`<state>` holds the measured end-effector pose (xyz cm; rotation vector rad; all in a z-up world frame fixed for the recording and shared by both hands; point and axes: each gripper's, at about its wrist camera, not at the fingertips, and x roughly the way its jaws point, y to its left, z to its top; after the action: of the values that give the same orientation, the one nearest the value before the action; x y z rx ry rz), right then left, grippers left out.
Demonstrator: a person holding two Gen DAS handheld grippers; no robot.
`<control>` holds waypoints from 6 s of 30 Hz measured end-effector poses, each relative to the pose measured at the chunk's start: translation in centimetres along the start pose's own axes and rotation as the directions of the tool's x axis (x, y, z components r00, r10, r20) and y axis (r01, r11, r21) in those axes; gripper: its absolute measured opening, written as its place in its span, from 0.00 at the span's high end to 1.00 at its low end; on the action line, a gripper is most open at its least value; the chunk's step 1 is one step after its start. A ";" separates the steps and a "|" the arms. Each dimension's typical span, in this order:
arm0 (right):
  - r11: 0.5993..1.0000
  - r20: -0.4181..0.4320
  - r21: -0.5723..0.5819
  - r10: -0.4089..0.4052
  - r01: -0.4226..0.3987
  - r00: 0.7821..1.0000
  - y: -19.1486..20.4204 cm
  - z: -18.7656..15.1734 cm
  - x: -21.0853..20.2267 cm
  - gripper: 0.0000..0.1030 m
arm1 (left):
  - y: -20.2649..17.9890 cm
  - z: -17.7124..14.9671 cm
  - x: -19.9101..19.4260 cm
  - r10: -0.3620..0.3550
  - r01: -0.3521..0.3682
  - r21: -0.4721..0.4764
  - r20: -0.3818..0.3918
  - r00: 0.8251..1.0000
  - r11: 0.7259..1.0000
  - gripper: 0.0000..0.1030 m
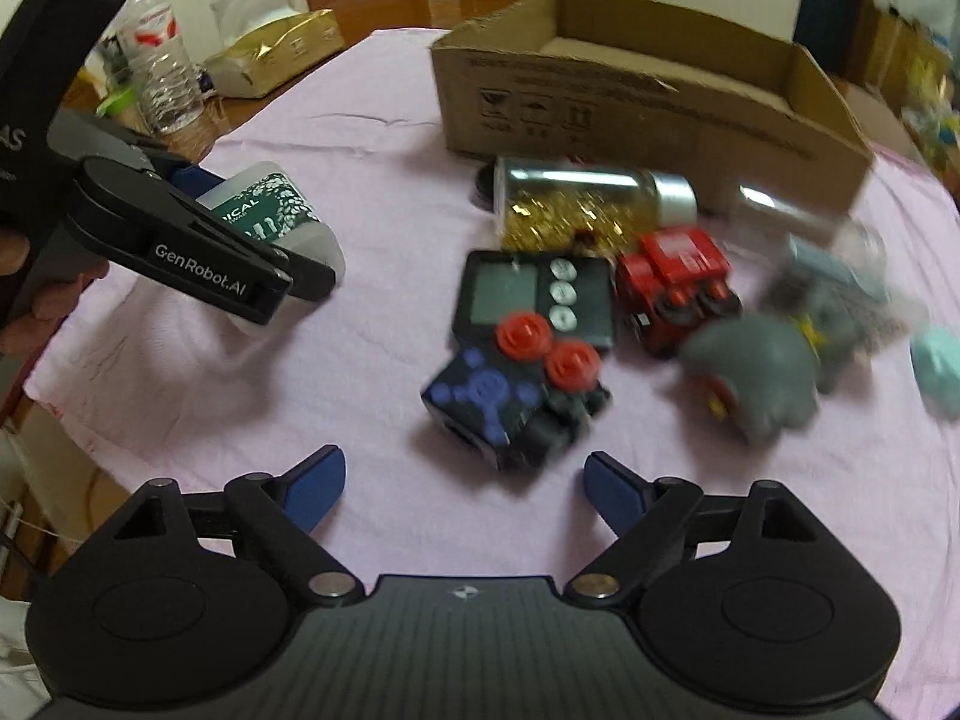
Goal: Organize rigid objects
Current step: 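Grasp the red-buttoned toy cube with the right tool, then carry the swab tub and toy cube into the box and release both, then move the left tool to the black timer while the right tool approaches the mint-green case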
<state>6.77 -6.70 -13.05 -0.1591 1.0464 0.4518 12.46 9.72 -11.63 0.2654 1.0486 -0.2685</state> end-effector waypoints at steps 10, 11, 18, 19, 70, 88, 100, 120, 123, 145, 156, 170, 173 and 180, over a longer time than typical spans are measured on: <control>0.998 0.017 -0.038 -0.045 0.046 0.999 0.8 2.2 1.5 0.23 | 0.2 0.0 -0.2 -0.022 0.022 0.018 0.006 1.000 1.000 0.17; 0.998 0.017 -0.042 -0.054 0.054 0.998 0.8 2.2 1.5 0.25 | 0.1 0.1 -0.2 -0.019 0.019 0.025 0.009 1.000 1.000 0.17; 0.995 0.021 -0.023 -0.098 0.098 0.995 0.4 2.1 1.3 0.42 | 0.0 0.2 -0.4 -0.018 0.018 0.045 0.011 1.000 0.999 0.16; 0.995 0.022 -0.017 -0.100 0.101 0.995 0.3 2.1 1.1 0.43 | 0.0 0.2 -0.4 -0.019 0.019 0.048 0.009 1.000 0.999 0.16; 0.974 0.141 -0.223 0.007 0.025 0.990 -10.6 15.2 -7.0 0.44 | -2.1 19.9 -3.6 -0.038 0.036 0.017 0.172 0.984 0.999 0.20; 0.981 0.117 -0.177 -0.059 0.079 0.991 -14.1 18.9 -3.0 0.44 | -0.6 25.9 4.3 0.080 -0.069 -0.074 0.163 0.983 0.995 0.13; 0.977 0.103 -0.180 -0.096 0.113 0.990 -15.5 21.3 -0.7 0.44 | 1.6 21.4 0.0 0.097 -0.081 -0.105 0.158 0.983 0.991 0.08; 0.979 0.145 -0.144 -0.125 0.146 0.981 -17.3 28.5 3.4 0.07 | 1.2 18.6 -1.9 0.065 -0.037 -0.160 0.174 0.983 0.987 0.07; 0.976 0.156 -0.159 -0.126 0.151 0.980 -17.0 28.2 2.9 0.02 | 1.2 18.5 -2.2 0.064 -0.033 -0.168 0.183 0.981 0.985 0.06; 0.981 0.146 -0.073 -0.166 0.178 0.975 -15.4 15.8 -3.5 0.00 | -1.2 13.0 -4.4 0.088 -0.032 -0.230 0.236 0.968 0.973 0.02; 0.954 0.099 0.145 -0.279 0.264 0.955 -20.4 8.7 -6.1 0.00 | -4.6 8.3 -4.0 0.037 0.000 -0.221 0.163 0.986 0.975 0.02; 0.919 -0.014 0.201 -0.343 0.338 0.939 -26.3 5.1 -3.3 0.00 | -8.6 5.1 2.4 -0.059 0.058 -0.269 0.005 0.998 0.962 0.02; 0.915 -0.020 0.216 -0.346 0.342 0.938 -27.3 4.8 -3.1 0.00 | -9.4 4.8 2.9 -0.044 0.040 -0.267 -0.010 0.999 0.963 0.01; 0.918 -0.030 0.212 -0.337 0.336 0.941 -28.3 4.6 -2.5 0.00 | -9.6 4.5 2.8 -0.026 0.026 -0.281 0.003 1.000 0.959 0.01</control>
<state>21.66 -31.20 -11.00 -0.1417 1.0290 0.0254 14.15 -1.01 -12.83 -0.0051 1.0777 -0.1399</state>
